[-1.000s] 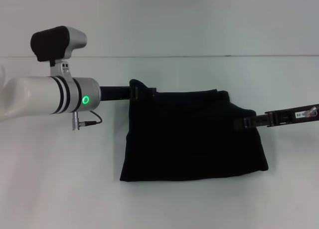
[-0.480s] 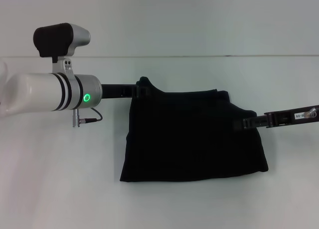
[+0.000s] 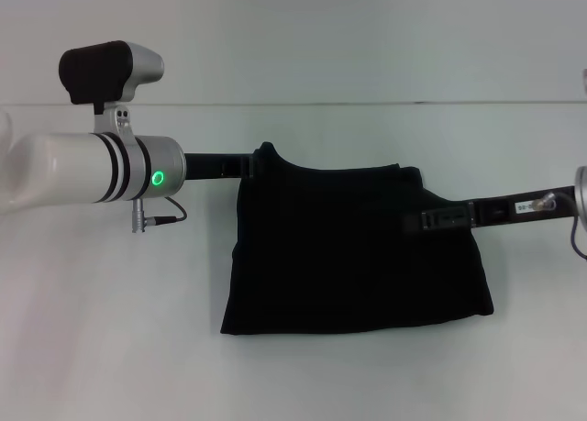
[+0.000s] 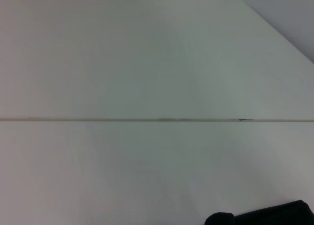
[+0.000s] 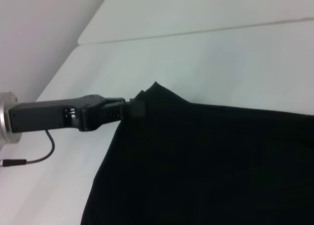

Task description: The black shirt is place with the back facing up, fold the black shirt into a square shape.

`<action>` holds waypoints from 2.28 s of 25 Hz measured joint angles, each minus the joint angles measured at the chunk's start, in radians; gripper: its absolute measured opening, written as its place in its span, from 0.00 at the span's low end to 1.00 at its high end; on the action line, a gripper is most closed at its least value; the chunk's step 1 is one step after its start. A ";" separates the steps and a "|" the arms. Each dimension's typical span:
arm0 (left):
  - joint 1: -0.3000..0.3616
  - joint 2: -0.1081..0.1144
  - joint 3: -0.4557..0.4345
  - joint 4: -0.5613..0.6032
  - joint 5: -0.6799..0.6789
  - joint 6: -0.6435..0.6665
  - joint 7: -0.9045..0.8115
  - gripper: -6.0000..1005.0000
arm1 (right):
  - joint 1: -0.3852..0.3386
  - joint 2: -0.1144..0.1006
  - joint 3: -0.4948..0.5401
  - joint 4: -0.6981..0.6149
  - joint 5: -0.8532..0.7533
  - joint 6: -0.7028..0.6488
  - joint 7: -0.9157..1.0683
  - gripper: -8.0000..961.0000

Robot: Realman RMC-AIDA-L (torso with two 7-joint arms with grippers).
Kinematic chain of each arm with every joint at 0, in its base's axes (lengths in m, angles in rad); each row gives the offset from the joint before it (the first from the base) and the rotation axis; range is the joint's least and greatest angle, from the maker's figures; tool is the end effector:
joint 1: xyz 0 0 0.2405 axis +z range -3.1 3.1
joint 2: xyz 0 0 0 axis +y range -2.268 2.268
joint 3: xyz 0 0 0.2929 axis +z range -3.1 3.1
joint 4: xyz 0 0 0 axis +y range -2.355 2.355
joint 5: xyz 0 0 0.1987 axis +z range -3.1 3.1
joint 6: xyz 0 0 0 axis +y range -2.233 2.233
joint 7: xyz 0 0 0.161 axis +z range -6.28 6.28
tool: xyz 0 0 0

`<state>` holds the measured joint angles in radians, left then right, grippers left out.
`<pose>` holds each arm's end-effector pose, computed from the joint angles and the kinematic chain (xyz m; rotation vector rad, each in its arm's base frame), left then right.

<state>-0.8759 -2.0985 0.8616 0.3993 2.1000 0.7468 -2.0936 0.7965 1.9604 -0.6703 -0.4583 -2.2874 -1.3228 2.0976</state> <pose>-0.2381 0.4674 -0.0860 -2.2043 -1.3041 -0.3957 0.2684 0.4183 -0.0270 -2.5031 1.4587 0.3562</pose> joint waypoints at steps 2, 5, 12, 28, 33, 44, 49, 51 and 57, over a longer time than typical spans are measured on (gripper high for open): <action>0.000 0.000 0.001 0.000 0.000 0.000 0.000 0.01 | 0.005 0.004 0.000 0.006 0.004 0.011 0.000 0.94; 0.000 0.000 0.002 -0.001 0.000 0.000 0.000 0.01 | 0.013 0.007 -0.001 0.025 0.017 0.031 -0.003 0.94; 0.001 0.000 0.002 0.001 0.000 0.000 0.000 0.01 | 0.027 0.030 -0.001 0.047 0.024 0.106 -0.011 0.93; 0.006 0.000 0.002 0.004 0.000 -0.003 0.002 0.01 | 0.030 0.060 -0.012 0.059 0.102 0.203 -0.089 0.93; 0.007 0.000 0.002 0.003 0.000 -0.003 0.003 0.01 | 0.024 0.067 -0.014 0.062 0.100 0.217 -0.083 0.93; 0.008 0.005 0.002 0.004 0.000 -0.003 0.005 0.01 | 0.020 0.075 -0.015 0.065 0.099 0.256 -0.079 0.93; 0.008 0.009 0.002 0.004 0.000 -0.002 0.003 0.01 | 0.018 0.068 -0.015 0.066 0.100 0.249 -0.070 0.93; 0.006 0.011 0.002 0.004 0.000 -0.001 0.002 0.01 | 0.018 0.064 -0.022 0.066 0.098 0.240 -0.053 0.93; 0.005 0.014 0.002 0.001 0.000 -0.002 0.003 0.01 | 0.015 0.050 -0.033 0.065 0.097 0.246 -0.028 0.93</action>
<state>-0.8704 -2.0846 0.8636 0.4005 2.1000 0.7447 -2.0901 0.8117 2.0102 -0.7035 -0.3930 -2.1905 -1.0765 2.0697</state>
